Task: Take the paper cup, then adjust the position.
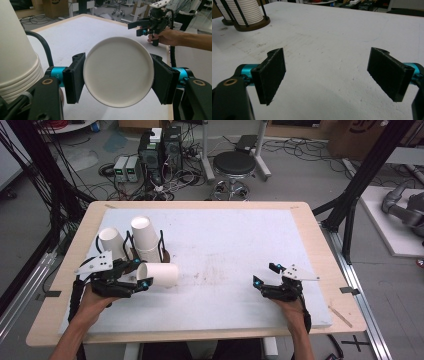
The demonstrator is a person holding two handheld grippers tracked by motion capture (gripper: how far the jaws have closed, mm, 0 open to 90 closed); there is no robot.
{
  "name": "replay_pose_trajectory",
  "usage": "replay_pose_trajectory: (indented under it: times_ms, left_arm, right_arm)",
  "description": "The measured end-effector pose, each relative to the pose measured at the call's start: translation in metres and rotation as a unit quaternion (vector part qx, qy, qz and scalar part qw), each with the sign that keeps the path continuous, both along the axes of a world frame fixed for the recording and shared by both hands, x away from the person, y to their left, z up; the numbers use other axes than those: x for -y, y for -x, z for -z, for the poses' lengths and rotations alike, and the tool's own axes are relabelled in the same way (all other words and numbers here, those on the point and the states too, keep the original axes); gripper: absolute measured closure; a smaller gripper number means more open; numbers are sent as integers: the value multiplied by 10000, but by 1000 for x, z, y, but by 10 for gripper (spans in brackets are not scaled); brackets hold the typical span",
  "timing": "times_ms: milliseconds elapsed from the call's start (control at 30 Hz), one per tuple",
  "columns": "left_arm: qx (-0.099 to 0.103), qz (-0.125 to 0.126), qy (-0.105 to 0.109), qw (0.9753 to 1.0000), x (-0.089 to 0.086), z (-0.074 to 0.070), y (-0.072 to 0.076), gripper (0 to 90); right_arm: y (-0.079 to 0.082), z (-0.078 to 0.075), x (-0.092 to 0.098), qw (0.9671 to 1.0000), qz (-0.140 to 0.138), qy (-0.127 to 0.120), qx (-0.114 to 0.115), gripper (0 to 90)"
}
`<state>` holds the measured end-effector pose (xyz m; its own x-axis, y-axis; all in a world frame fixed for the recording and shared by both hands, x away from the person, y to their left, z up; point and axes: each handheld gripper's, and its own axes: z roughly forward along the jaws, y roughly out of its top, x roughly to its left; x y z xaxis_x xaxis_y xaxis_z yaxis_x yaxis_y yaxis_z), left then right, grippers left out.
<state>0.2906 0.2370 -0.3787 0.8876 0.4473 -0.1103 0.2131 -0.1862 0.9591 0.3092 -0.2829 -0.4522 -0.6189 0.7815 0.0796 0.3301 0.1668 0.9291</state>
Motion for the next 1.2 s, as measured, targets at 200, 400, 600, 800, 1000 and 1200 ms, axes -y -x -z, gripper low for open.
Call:
replay_pose_trajectory:
  times_ms: [200, 400, 600, 800, 1000, 1200]
  left_arm:
    - [20, -14, 14, 10000, -1, -1, 1, 350]
    - [39, 8, 20, 10000, -1, -2, 1, 350]
    - [47, -8, -11, 10000, -2, -2, 1, 350]
    - [51, -14, -8, 10000, -4, -3, 1, 349]
    - [71, 35, -38, 10000, -3, -5, -1, 349]
    - [85, 106, -54, 9999, -2, -11, -2, 349]
  right_arm:
    - [1, 0, 0, 10000, -11, 34, 55, 156]
    - [0, 0, -1, 10000, -33, 22, -19, 156]
    - [-2, 0, -2, 9999, -119, 76, -84, 157]
    - [-2, -1, -1, 9998, -117, 38, -127, 156]
    - [-6, -1, 1, 9995, -216, -30, -238, 156]
    - [-7, -9, 0, 9992, -335, -146, -148, 156]
